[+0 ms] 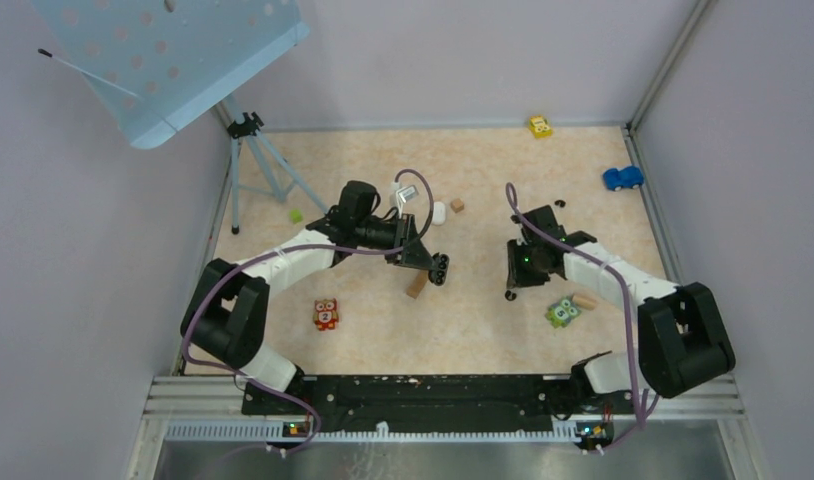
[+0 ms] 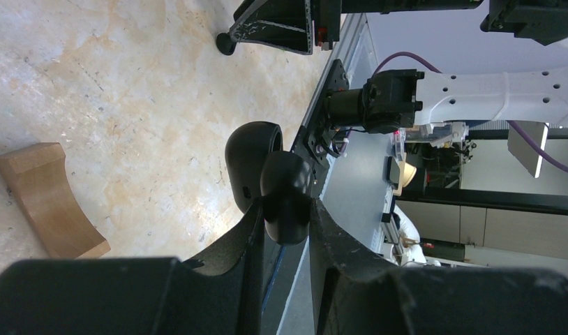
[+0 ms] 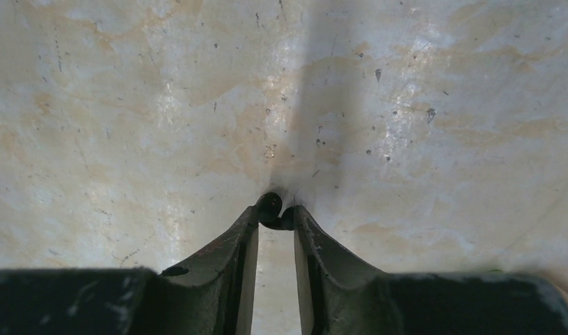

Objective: Insert the wireless bluetooth earbuds into the charging case
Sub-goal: Place the right earbud at the center of the board, then adjust the right earbud at the center of the board.

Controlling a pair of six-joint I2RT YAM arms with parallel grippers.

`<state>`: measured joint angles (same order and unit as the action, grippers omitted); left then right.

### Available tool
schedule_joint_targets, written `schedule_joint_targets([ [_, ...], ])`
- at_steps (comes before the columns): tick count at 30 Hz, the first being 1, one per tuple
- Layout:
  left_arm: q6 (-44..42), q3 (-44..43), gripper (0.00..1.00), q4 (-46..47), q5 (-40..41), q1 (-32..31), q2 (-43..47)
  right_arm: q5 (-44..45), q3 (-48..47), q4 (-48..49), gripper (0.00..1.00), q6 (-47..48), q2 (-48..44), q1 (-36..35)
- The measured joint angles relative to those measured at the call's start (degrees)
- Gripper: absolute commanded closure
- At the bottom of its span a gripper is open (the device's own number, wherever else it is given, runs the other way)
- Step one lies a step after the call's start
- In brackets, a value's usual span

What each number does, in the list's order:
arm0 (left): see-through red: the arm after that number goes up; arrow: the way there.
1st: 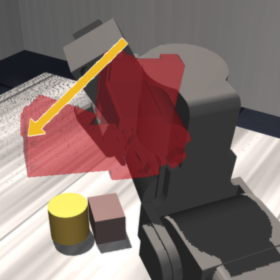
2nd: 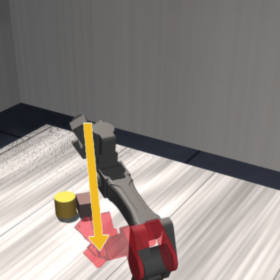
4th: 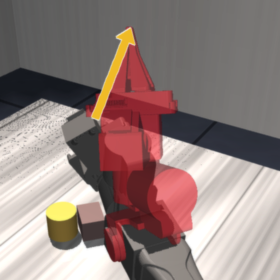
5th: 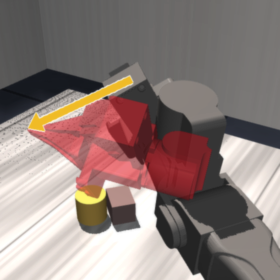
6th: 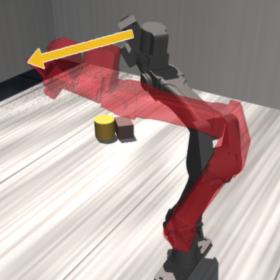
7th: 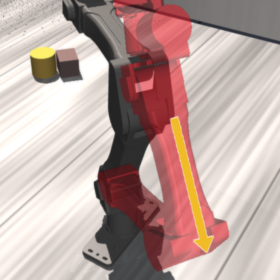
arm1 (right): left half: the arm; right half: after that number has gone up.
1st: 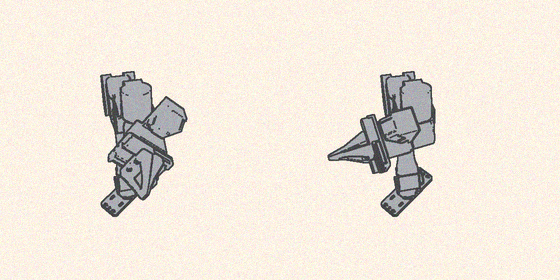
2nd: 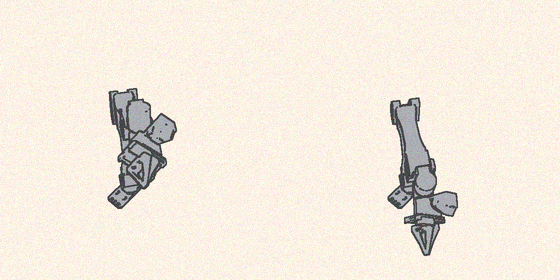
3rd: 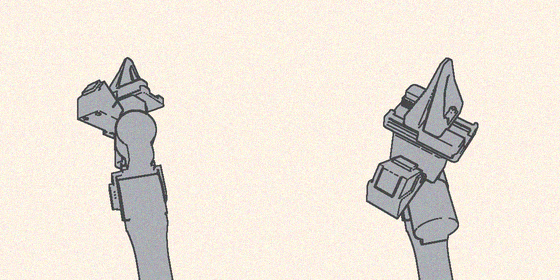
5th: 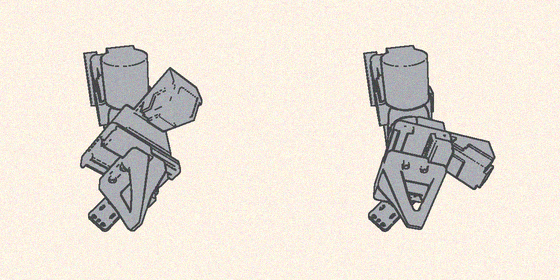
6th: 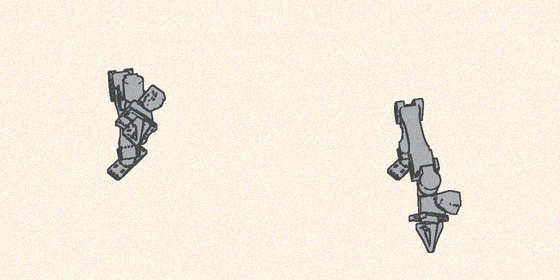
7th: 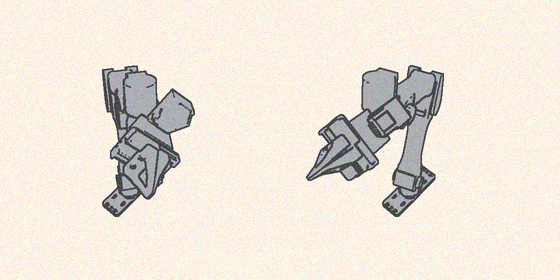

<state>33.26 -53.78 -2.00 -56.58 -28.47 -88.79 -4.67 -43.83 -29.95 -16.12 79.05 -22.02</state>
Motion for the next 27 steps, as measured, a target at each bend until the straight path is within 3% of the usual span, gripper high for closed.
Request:
schedule_joint_targets([
  [3, 0.0, 0.0, 1.00, 0.0, -0.1, 0.0, 0.0, 1.5, -0.1, -0.7, 0.72, -3.0, -3.5, 0.0],
  [8, 0.0, 0.0, 1.00, 0.0, -0.2, 0.0, 0.0, 4.9, 2.6, 0.6, 0.74, -17.5, -15.8, 0.0],
  [12, 0.2, 0.0, 1.00, 0.2, -0.2, -0.1, 0.0, 4.9, 16.1, 6.4, 0.70, -34.6, -29.9, -0.1],
  [16, 0.6, 0.0, 1.00, 0.5, -0.5, -0.2, 0.0, 4.8, 27.8, 7.9, 0.67, -49.0, -38.1, -0.1],
  [21, 0.7, 0.0, 1.00, 0.5, -0.6, -0.5, 0.0, 3.6, 32.0, 11.8, 0.67, -58.3, -40.1, -0.1],
  [27, 1.0, 0.0, 1.00, 0.5, -0.6, -1.0, 0.0, 3.1, 33.5, 17.4, 0.67, -62.7, -36.8, -0.1],
])
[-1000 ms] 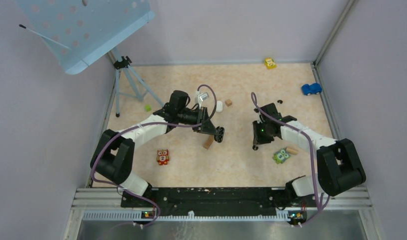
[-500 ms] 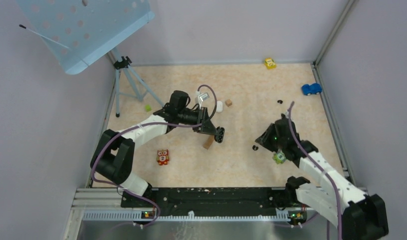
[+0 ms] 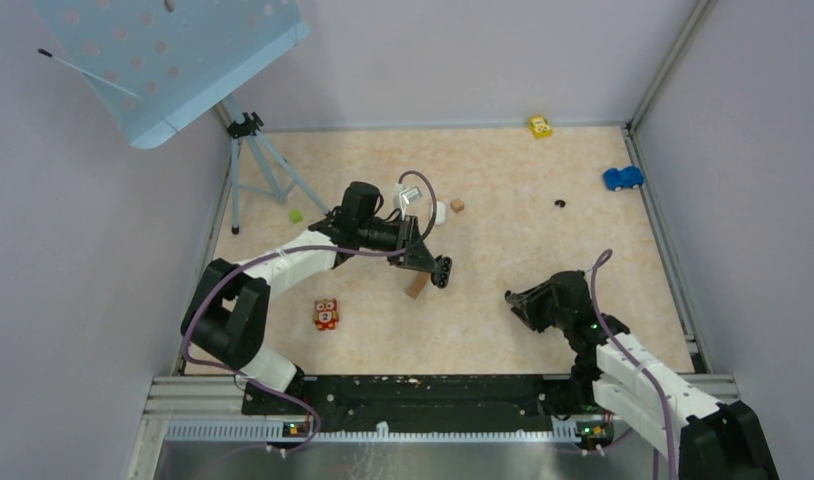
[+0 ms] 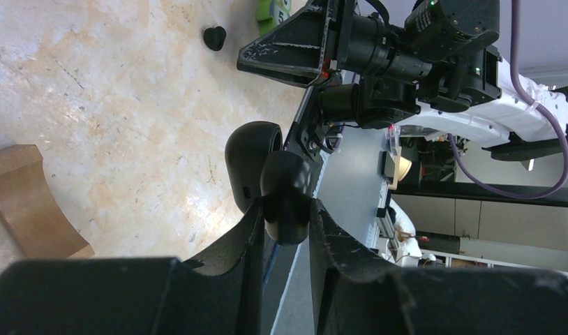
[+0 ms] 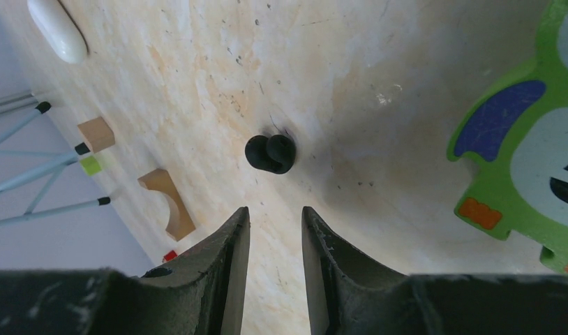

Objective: Insert the wireless bluetooth earbuds into the charging case
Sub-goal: Adjust the right earbud at the center of the board.

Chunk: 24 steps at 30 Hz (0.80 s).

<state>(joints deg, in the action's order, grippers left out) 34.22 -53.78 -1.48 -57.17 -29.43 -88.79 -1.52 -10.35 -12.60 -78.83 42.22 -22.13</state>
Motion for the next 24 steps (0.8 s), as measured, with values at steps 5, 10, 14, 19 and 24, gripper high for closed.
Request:
schedule_joint_targets([
  [5, 0.1, 0.0, 1.00, 0.0, 0.0, -0.1, 0.0, 0.2, 0.6, 4.5, 0.67, -1.7, 4.1, 0.0],
  [10, 0.1, 0.0, 1.00, 0.0, 0.1, -0.1, 0.0, 0.8, 0.6, 8.0, 0.67, -2.0, 7.4, 0.0],
  [14, 0.1, 0.0, 1.00, 0.0, 0.0, -0.2, 0.0, 1.5, 0.6, 11.2, 0.68, -1.6, 9.7, 0.3],
  [19, 0.4, 0.3, 1.00, 0.8, 0.1, -0.2, 0.0, 3.3, -1.0, 12.4, 0.68, 0.7, 12.4, 1.0],
  [24, 0.6, 1.0, 1.00, 1.3, 0.1, -0.2, 0.0, 4.3, -2.8, 12.4, 0.68, 3.9, 14.7, 3.7],
])
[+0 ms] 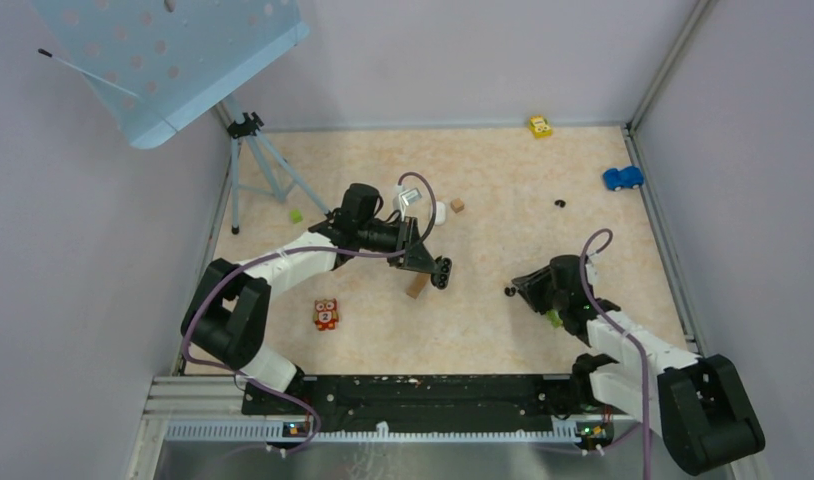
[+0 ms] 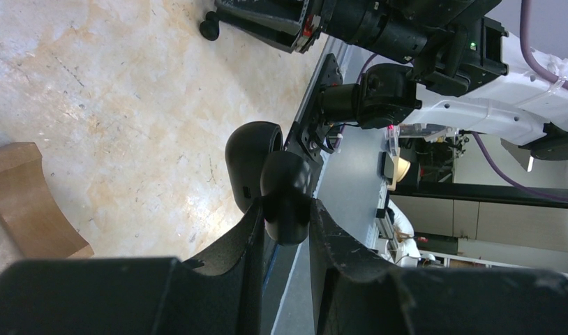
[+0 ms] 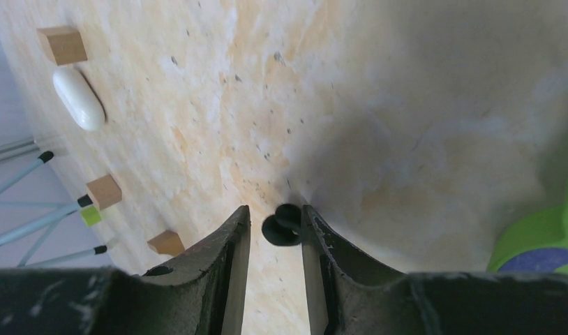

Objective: Insert the wireless bluetooth earbuds into the charging case
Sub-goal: Adjust the right earbud at the center of the board.

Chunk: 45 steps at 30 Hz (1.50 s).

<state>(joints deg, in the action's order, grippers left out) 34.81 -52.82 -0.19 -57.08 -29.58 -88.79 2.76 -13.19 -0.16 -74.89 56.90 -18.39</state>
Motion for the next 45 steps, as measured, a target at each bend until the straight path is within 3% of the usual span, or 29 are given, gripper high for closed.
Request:
schedule_joint_targets([
  [13, 0.6, 0.3, 1.00, 0.3, 0.0, 0.0, 0.0, -3.8, -5.0, -0.2, 0.69, 6.1, 2.2, 4.0],
  [24, 1.5, 0.6, 1.00, 2.1, -0.1, -0.1, 0.0, -4.4, 4.6, -6.8, 0.68, -1.5, -14.9, 2.9],
  [45, 1.0, 0.6, 1.00, 1.8, 0.0, -0.2, -0.8, -6.3, 3.5, 7.1, 0.67, -3.8, 1.1, 0.0],
])
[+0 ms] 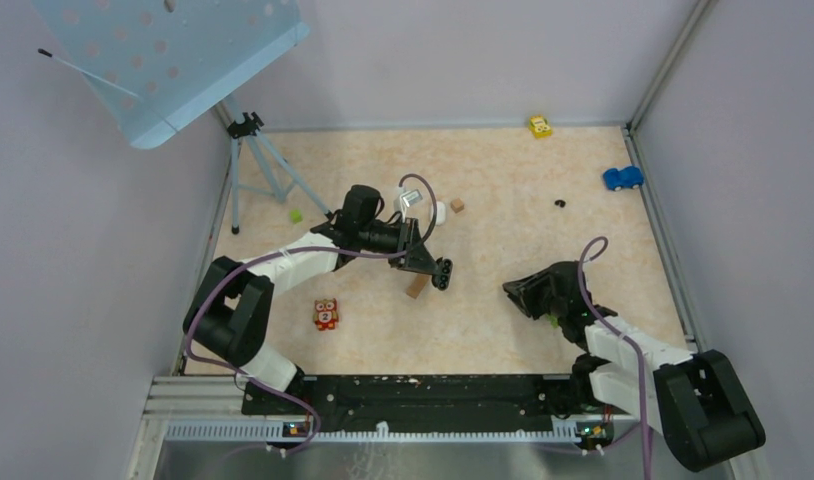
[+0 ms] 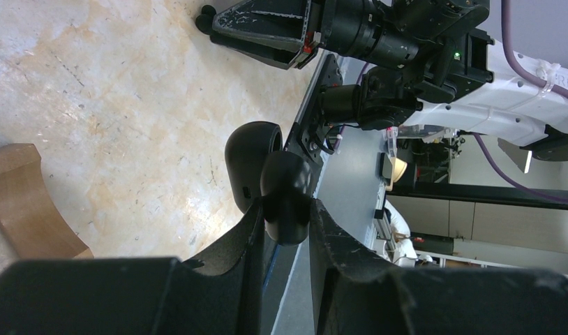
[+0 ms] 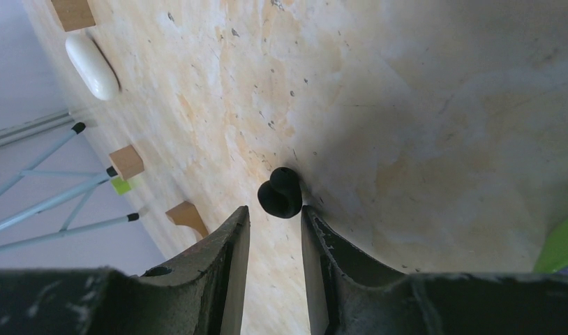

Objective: Insert the wireless bluetooth earbuds into the charging case
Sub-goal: Adjust the right earbud at the center of the board.

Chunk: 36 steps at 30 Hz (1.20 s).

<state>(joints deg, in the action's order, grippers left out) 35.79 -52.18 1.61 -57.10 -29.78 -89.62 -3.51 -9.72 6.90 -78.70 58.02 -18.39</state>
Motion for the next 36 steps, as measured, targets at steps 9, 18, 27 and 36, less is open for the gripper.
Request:
schedule_joint_targets([
  [9, -0.5, 0.0, 1.00, -0.9, 0.0, 0.0, 0.0, 1.1, -0.6, -0.3, 0.68, 1.1, 0.4, -0.1],
  [18, -1.0, 0.0, 1.00, -1.7, 0.0, 0.0, 0.0, 1.5, -1.4, -0.7, 0.75, 1.6, 1.4, -0.1],
  [27, -1.1, 0.0, 1.00, -1.7, 0.2, 0.0, 0.0, 1.8, -1.3, -0.8, 0.87, 1.5, 1.4, -0.1],
  [36, -1.3, 0.0, 1.00, -1.8, 0.6, 0.0, 0.0, 2.1, -1.3, -1.3, 0.99, 1.7, 0.5, -0.2],
])
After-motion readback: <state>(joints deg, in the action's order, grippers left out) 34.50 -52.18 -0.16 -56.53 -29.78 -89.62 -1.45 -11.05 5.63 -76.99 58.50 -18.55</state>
